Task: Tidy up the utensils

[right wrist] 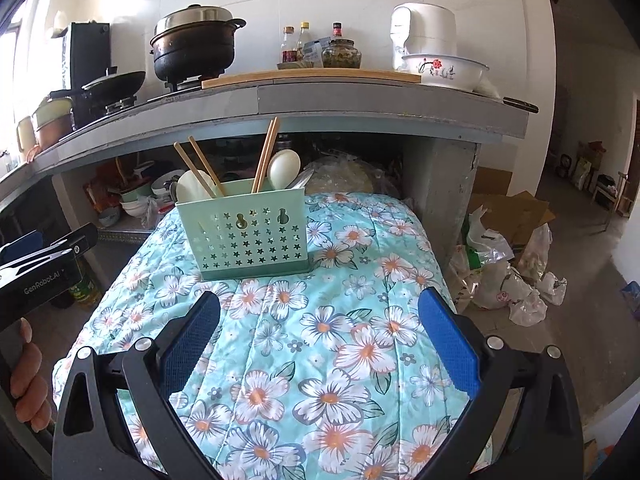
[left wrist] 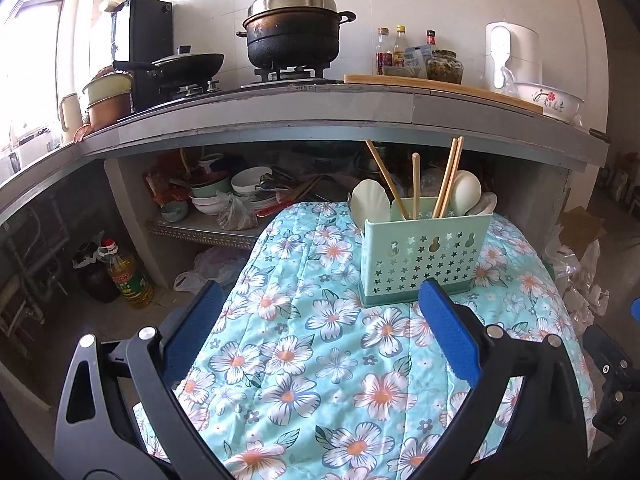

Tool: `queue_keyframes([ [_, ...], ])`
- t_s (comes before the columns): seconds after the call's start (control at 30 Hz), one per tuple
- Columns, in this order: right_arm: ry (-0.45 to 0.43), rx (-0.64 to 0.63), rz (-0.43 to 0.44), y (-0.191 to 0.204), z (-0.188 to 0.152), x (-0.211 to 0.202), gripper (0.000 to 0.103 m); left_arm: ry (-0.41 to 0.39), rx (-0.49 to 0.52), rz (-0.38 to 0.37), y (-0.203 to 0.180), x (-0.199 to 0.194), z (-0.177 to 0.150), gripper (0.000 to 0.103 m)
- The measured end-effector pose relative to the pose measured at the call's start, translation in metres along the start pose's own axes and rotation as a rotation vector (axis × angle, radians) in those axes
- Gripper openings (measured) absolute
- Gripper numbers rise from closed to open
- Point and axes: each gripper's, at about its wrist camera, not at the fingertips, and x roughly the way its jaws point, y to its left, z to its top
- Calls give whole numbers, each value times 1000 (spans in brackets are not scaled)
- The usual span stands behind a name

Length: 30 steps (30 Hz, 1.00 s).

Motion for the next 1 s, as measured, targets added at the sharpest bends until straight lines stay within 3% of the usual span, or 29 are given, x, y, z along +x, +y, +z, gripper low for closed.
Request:
queue_keyframes([
  [0.37,12,-4,-3,4,3,5,97,30,5,-12,3,7,-4,95],
  [1.0,16,-23,-4,9,4,6,97,44,2,32,22,12,-8,95],
])
